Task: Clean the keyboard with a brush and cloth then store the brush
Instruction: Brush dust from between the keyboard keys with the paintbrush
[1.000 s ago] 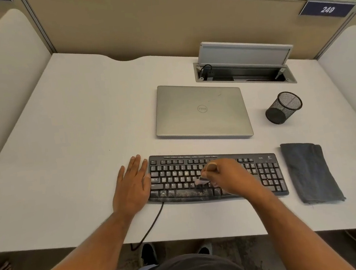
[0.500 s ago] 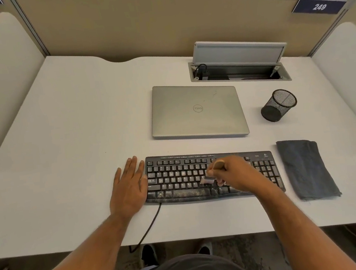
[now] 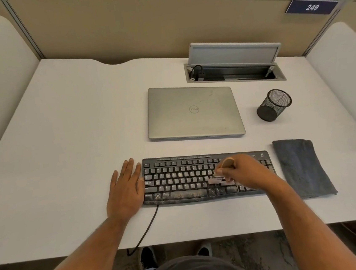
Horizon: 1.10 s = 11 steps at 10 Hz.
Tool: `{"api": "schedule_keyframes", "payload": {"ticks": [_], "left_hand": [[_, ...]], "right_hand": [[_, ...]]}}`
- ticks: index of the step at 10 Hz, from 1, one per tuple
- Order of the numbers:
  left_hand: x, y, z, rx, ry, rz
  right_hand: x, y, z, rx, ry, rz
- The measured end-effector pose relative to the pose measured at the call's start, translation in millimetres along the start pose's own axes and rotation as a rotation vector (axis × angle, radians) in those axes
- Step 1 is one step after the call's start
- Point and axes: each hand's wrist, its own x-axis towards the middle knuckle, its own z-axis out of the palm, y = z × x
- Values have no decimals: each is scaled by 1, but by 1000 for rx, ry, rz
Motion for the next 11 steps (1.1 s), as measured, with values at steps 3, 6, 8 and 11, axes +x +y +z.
{"api": "schedule_keyframes", "payload": {"ticks": [3, 6, 8, 11], "left_hand": [[0, 0, 0, -3, -4, -2], [-1, 2, -2, -22, -8, -4], [-1, 1, -2, -23, -4, 0], [-1, 1, -2, -18, -7, -2]], "right_hand": [[-2, 28, -21, -91, 43, 82], [3, 27, -9, 27, 37, 26], [0, 36, -22, -19, 87, 73], [2, 39, -15, 37, 155, 193]]}}
